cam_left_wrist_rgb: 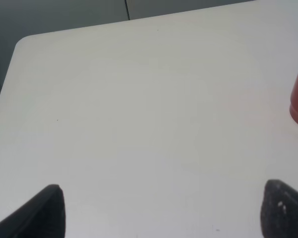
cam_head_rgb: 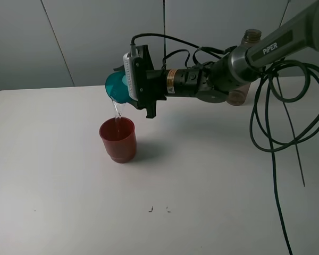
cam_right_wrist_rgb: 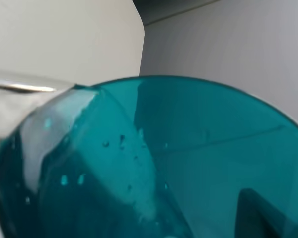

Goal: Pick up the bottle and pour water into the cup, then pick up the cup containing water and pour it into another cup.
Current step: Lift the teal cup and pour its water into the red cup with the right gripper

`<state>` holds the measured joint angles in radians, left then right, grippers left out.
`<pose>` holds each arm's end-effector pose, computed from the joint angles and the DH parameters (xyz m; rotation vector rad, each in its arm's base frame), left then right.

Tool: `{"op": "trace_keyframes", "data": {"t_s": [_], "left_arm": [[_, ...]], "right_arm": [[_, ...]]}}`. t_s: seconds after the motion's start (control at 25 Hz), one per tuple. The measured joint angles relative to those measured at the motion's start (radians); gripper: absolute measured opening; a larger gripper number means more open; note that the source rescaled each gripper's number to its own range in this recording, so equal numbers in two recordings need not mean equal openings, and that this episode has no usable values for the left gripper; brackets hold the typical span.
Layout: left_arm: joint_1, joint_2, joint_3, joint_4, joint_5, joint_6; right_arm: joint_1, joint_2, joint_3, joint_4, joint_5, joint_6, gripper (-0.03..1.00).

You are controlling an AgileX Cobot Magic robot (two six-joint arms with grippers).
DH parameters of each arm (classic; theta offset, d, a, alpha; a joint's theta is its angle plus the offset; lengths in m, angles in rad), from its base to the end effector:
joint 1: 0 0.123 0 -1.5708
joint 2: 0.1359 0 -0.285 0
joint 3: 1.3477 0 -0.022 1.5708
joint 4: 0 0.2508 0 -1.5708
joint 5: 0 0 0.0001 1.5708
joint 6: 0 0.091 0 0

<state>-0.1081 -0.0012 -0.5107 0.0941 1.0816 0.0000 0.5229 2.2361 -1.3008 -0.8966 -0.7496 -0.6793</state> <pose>-0.0065 0.0083 0.2788 0.1046 2.0473 0.0455 0.3745 0.2717 0.1233 -1.7016 0.7075 -0.0960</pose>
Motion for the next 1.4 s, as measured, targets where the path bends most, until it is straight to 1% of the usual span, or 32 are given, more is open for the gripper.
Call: {"op": "trace_keyframes", "data": {"t_s": [0.44, 1.0, 1.28, 1.4], "left_arm": [[0.0, 0.0, 0.0, 0.0, 0.0, 0.0], [0.0, 0.0, 0.0, 0.0, 0.0, 0.0], [0.0, 0.0, 0.0, 0.0, 0.0, 0.0], [0.0, 0.0, 0.0, 0.0, 0.0, 0.0]], "right_arm": [[0.0, 0.0, 0.0, 0.018, 0.0, -0.101, 0.04], [0.0, 0.0, 0.0, 0.018, -0.002, -0.286, 0.04], [0.002, -0.011, 0.0, 0.012, -0.019, -0.309, 0.04], [0.006, -0.019, 0.0, -0.011, -0.017, -0.31, 0.04]]}}
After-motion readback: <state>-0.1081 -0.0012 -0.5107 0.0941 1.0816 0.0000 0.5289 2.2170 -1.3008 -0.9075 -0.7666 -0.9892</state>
